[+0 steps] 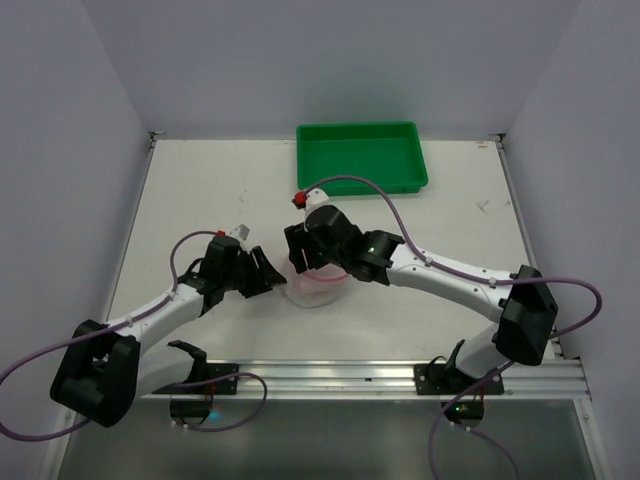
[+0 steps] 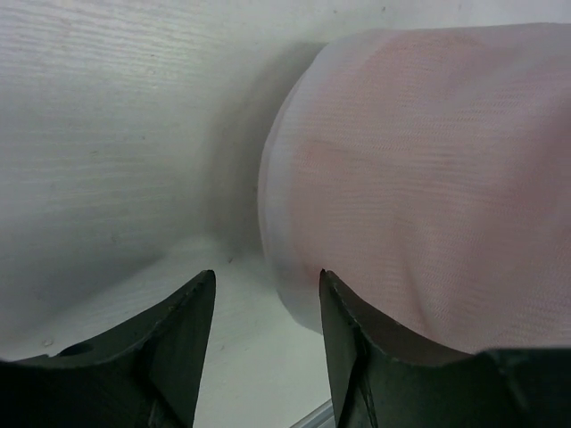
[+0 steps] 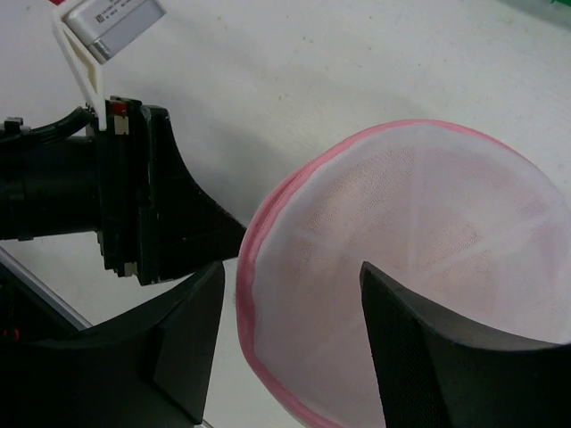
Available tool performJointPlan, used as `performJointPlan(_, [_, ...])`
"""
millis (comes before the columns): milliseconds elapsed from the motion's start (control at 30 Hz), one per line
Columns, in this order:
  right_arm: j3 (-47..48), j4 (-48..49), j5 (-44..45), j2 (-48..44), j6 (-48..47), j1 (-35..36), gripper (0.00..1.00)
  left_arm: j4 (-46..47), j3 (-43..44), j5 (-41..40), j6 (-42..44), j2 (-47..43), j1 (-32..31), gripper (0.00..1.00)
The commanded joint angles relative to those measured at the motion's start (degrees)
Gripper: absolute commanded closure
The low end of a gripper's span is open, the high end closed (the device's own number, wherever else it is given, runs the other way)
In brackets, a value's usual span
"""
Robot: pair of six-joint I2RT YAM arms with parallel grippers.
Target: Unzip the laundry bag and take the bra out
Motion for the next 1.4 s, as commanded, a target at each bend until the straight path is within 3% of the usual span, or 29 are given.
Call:
performJointPlan(0, [3.0,-0.97,2.54,1.41,1.45,0.65,0.36,9.84,-1.11,2.83,-3.6,1.2,-1.33,0.48])
performJointPlan(100, [3.44,-1.06,2.89,2.64,1.54,0.82,0.39,11.86,-1.64,2.74,-4.66,2.44,-2.04,0.52])
performJointPlan(200, [3.53,-1.32,3.42,3.61,1.63,0.91,0.46,13.8,-2.52,3.18,-5.72,3.41,-2.3,0.62])
performJointPlan(233, [3.36,-1.5,3.68,3.7,1.89,0.91,0.5,14.15,-2.87,3.18,-5.89,3.5,-2.3,0.7])
performJointPlan(300, [2.92,-1.33,3.94,3.61,1.89,0.91,0.62,14.51,-3.04,2.83,-6.07,3.5,-2.3,0.77])
performJointPlan(400, [2.3,-1.24,3.68,2.39,1.89,0.91,0.8,14.25,-3.48,1.95,-6.07,3.58,-2.22,1.0])
performJointPlan(467, [1.95,-0.89,3.68,1.25,1.54,0.91,0.95,13.98,-3.83,0.99,-6.07,3.58,-2.3,1.0])
performJointPlan(533, [1.77,-1.23,3.6,-0.42,1.28,0.91,1.0,14.07,-4.28,0.54,-6.07,3.76,-2.22,1.0])
performJointPlan(1033, [-5.25,-1.76,4.21,-15.62,-0.48,-1.81,0.99,13.37,-5.42,-2.18,-4.75,6.4,-2.3,1.0])
performJointPlan(1200, [-13.93,-3.34,5.52,-25.97,1.27,-11.64,0.98,12.75,-5.42,-2.36,-4.66,6.05,-2.22,1.0])
performJointPlan(1233, [-15.44,-4.74,7.27,-27.75,1.97,-15.75,0.96,12.66,-5.42,-2.36,-4.58,5.87,-2.3,1.0])
performJointPlan(1367, [-19.15,-10.37,11.76,-35.05,3.65,-21.5,0.75,11.87,-4.98,-2.62,-4.05,4.73,-2.3,1.0])
